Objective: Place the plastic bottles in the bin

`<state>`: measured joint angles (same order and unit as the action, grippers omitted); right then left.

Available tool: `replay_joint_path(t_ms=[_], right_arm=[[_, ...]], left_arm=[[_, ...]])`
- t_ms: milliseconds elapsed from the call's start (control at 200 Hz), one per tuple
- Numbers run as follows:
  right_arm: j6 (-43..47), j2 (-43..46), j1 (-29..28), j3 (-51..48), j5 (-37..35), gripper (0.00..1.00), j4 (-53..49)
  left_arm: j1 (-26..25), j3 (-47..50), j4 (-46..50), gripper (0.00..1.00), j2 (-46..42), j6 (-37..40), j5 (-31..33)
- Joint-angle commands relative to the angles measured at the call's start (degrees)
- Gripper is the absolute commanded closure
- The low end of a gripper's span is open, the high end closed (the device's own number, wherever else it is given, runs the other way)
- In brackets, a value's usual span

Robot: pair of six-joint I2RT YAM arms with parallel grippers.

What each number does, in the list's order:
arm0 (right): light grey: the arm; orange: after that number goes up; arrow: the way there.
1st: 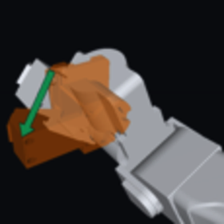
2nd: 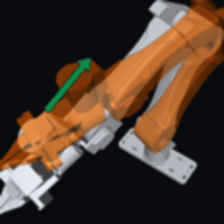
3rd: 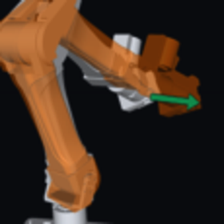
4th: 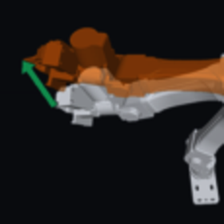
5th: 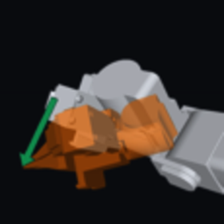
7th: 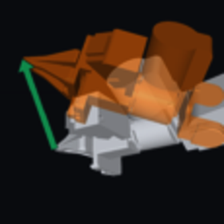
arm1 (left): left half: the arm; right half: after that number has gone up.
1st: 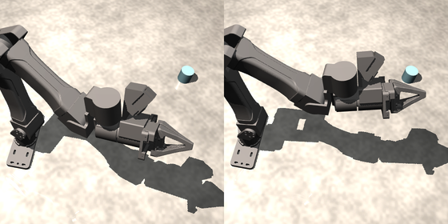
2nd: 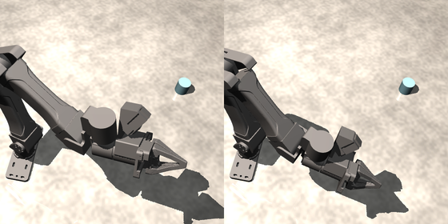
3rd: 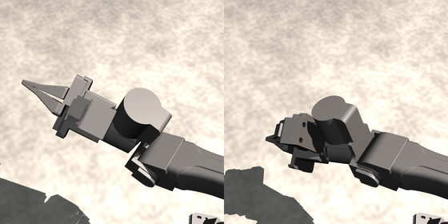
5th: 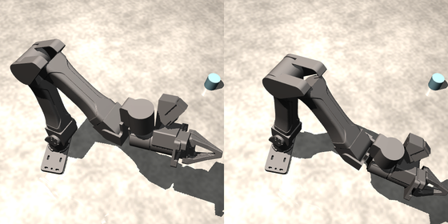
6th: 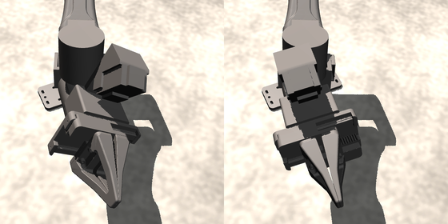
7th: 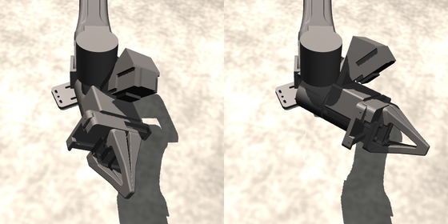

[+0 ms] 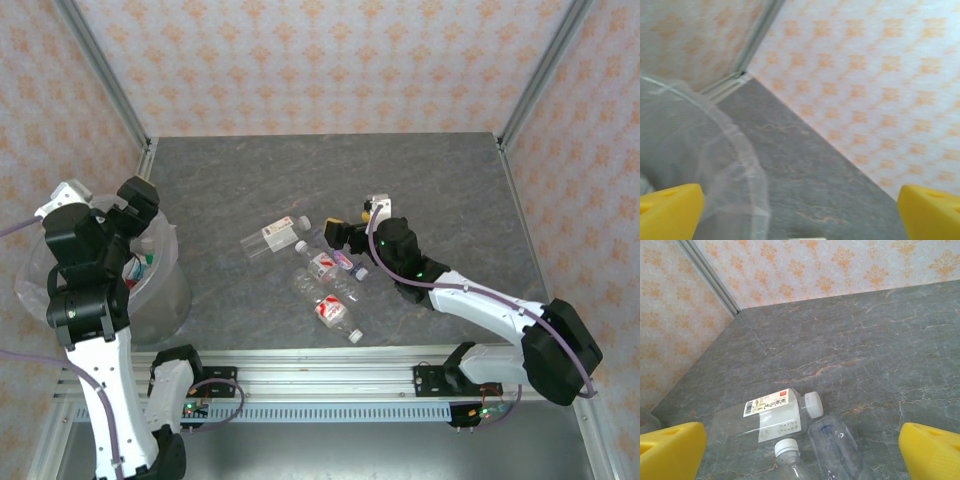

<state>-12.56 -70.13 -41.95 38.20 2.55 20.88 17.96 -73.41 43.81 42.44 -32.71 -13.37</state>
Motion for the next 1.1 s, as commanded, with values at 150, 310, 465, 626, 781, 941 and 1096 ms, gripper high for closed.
replay_joint_path(t_ms=[150, 310, 465, 626, 781, 941, 1096], right_arm=[[0.16, -0.19, 0.12, -0.35, -2.25, 0.01, 2.12], [-1.38, -0.15, 0.12, -0.75, -3.1, 0.01, 2.36], [-2.2, 0.67, 0.12, -1.18, -5.01, 0.01, 1.37], [-2.3, 1.58, 0.12, -1.96, -7.2, 0.01, 0.39], [-2.29, 1.97, 0.12, -3.08, -9.87, 0.01, 0.74], [-1.85, 1.99, 0.12, -3.39, -10.96, 0.01, -0.18], [-2.78, 1.99, 0.12, -3.41, -11.51, 0.01, -1.94]], left_arm=[[-10.6, 1.44, -7.9, 0.0, 0.54, -3.31, -1.77], [-21.84, 1.68, -8.95, 0.0, 4.21, -1.77, 2.98], [-34.45, -2.74, -3.9, 0.0, 11.67, 5.96, 10.73], [-41.54, -5.37, -1.32, 0.0, 18.05, 14.03, 14.15], [-43.6, -6.35, -0.86, 0.0, 23.67, 19.25, 12.04], [-45.05, -8.32, 1.66, 0.0, 31.23, 22.78, 12.15], [-45.44, -6.48, -0.65, 0.0, 37.02, 27.33, 9.09]])
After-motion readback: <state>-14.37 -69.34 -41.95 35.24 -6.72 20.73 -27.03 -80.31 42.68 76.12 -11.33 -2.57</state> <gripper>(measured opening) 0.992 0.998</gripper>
